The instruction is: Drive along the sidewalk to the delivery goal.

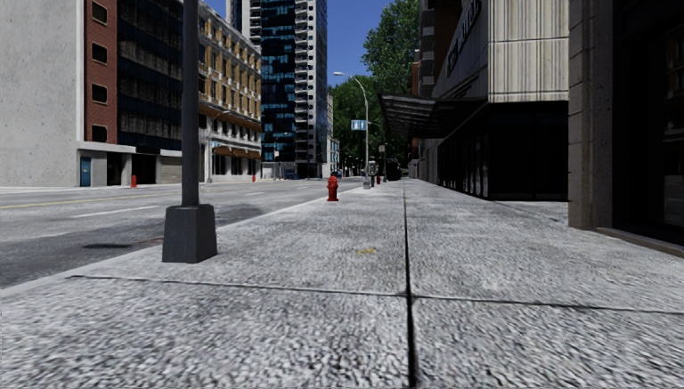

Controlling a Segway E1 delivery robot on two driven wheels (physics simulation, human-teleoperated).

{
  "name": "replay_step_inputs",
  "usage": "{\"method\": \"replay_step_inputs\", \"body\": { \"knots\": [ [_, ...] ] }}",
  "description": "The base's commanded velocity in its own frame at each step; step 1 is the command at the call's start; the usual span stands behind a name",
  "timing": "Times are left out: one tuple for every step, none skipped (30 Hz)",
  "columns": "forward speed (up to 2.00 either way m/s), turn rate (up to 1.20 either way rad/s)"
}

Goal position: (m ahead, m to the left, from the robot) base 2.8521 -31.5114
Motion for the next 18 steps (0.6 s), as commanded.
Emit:
{"method": "replay_step_inputs", "body": {
  "knots": [
    [2.0, 0.0],
    [2.0, 0.0],
    [2.0, 0.0],
    [2.0, 0.0],
    [2.0, 0.0],
    [2.0, 0.0],
    [2.0, 0.0],
    [2.0, 0.0],
    [2.0, 0.0],
    [2.0, 0.0],
    [2.0, 0.0],
    [2.0, 0.0],
    [2.0, 0.0],
    [2.0, 0.0],
    [2.0, 0.0],
    [2.0, 0.0],
    [2.0, 0.0],
    [2.0, 0.0]
  ]
}}
